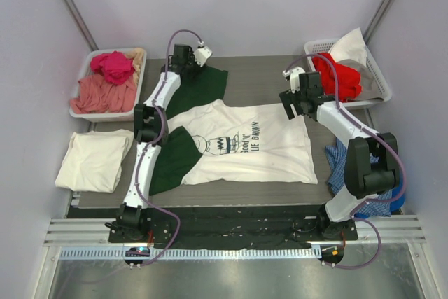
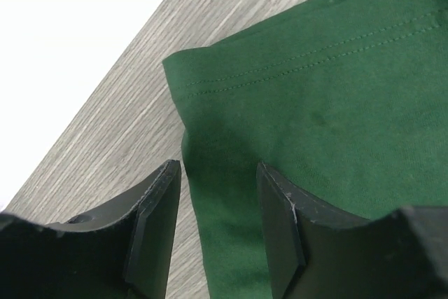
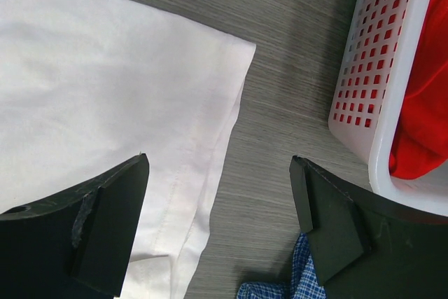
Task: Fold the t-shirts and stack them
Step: Grap the side of the flattened tshirt furthest away from the robot with both arms, then fold the other side of the tshirt into a rectangle
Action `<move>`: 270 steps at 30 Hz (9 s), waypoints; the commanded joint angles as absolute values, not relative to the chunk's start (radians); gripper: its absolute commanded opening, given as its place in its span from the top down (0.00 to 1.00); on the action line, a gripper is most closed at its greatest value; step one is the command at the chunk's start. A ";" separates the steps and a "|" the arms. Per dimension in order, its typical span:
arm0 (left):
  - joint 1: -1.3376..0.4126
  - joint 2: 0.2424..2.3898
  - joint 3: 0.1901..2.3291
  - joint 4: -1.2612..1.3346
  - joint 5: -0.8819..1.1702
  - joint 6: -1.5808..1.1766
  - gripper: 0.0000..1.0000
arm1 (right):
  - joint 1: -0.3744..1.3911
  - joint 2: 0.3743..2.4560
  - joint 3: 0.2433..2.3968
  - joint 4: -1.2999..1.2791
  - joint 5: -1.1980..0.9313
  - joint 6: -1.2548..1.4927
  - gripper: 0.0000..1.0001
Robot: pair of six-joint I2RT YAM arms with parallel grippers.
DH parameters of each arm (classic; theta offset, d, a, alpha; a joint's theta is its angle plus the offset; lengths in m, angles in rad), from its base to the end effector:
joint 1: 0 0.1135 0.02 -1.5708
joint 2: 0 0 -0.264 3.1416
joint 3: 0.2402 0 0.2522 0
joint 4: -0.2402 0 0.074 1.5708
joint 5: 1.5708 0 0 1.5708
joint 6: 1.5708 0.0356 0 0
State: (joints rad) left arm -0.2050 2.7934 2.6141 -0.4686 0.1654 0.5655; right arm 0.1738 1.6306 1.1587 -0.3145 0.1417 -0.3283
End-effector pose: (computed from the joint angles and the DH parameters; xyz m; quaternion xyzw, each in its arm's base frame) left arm 0.5930 -0.1293 0.1531 0.3694 0.8131 0.0068 0.4498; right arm 0.3539 0.0570 0.2418 -0.2028 0.8996 -0.0946 0.3751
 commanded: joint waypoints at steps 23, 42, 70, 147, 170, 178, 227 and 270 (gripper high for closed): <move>-0.212 2.697 2.496 -0.667 0.178 0.545 0.73 | 0.179 1.533 1.095 -0.276 0.124 -0.321 0.11; -0.225 2.588 2.465 -0.471 0.106 0.525 1.00 | 0.167 1.653 1.127 -0.236 0.172 -0.321 0.14; -0.230 2.516 2.298 -0.437 0.095 0.589 1.00 | 0.072 2.019 1.468 -0.262 0.018 -0.299 0.21; -0.272 1.835 1.704 -0.560 -0.058 0.637 1.00 | 0.048 1.628 1.218 -0.445 -0.101 -0.360 0.99; -0.290 1.536 1.425 -0.730 -0.032 0.611 1.00 | 0.051 1.453 1.035 -0.541 -0.130 -0.434 0.99; -0.298 1.471 1.370 -0.788 -0.026 0.600 1.00 | 0.055 1.413 0.991 -0.578 -0.130 -0.462 0.99; -0.311 1.332 1.040 -0.851 -0.006 0.515 1.00 | 0.064 1.192 0.825 -0.822 -0.097 -0.584 0.56; -0.313 1.428 1.049 -0.798 -0.035 0.505 1.00 | 0.095 1.293 0.781 -0.649 -0.150 -0.534 0.55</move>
